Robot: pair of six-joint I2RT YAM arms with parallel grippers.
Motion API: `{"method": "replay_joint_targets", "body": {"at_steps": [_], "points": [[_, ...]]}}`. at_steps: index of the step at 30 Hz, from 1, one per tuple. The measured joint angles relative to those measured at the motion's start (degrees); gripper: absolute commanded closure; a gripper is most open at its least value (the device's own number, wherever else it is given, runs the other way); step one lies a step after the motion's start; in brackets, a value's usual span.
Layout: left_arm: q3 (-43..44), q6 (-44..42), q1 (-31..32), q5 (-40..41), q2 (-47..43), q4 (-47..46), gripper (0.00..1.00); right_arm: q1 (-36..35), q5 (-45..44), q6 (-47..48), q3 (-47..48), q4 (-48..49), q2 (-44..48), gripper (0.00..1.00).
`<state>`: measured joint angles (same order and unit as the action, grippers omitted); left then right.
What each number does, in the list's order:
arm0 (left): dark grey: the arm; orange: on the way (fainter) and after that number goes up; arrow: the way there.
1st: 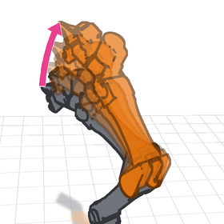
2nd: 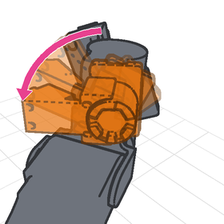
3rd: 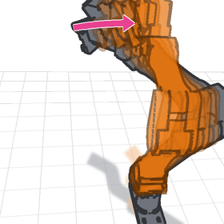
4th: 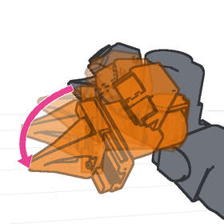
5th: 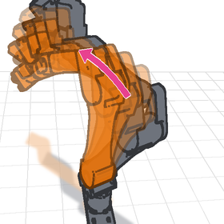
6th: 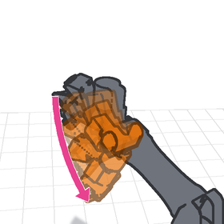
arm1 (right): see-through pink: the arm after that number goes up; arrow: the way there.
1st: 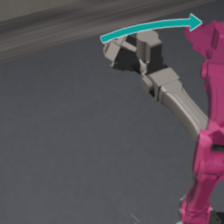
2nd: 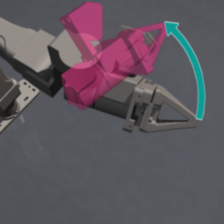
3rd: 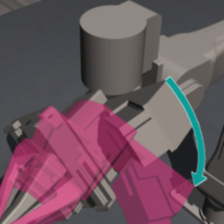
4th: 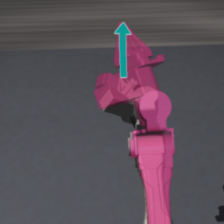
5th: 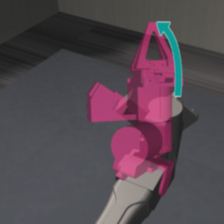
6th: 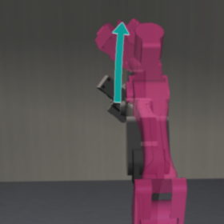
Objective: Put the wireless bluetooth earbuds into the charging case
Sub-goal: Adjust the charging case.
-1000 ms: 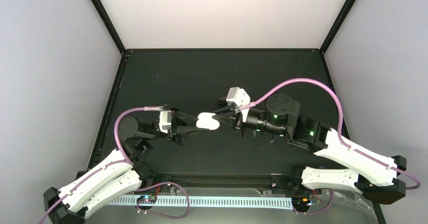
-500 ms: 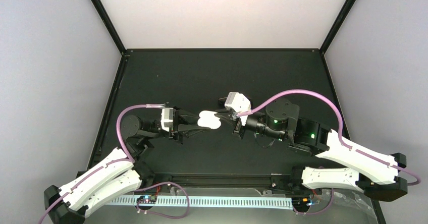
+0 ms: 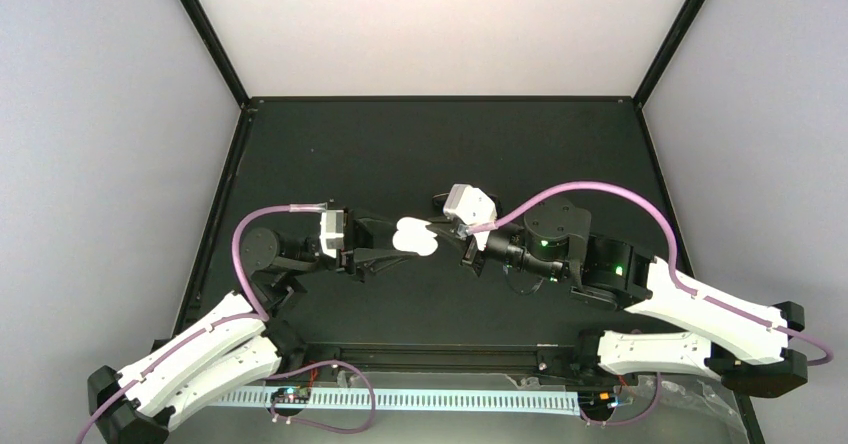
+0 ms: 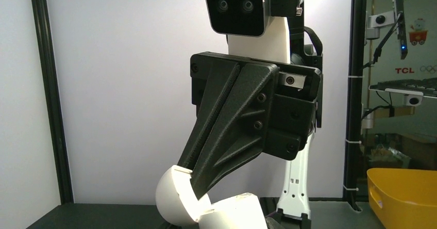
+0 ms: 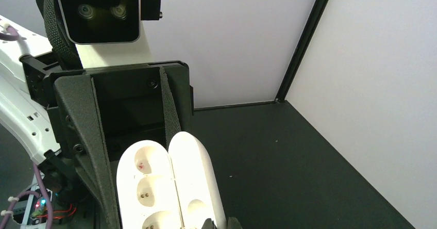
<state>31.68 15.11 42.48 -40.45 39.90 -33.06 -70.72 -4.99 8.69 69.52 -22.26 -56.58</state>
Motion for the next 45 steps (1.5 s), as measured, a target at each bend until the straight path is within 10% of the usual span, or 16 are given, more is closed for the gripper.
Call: {"method": "replay_joint_targets", "body": {"at_steps": [35, 45], "points": [[4.6, 3.6, 0.0, 5.8, 3.7, 7.9, 0.45, -1.7, -17.0, 12.7, 0.0, -1.2, 0.1, 0.99], [10.6, 9.0, 0.0, 5.1, 10.2, 12.1, 0.63, -2.2, -19.9, 15.4, 0.0, -0.9, 0.1, 0.99]]}}
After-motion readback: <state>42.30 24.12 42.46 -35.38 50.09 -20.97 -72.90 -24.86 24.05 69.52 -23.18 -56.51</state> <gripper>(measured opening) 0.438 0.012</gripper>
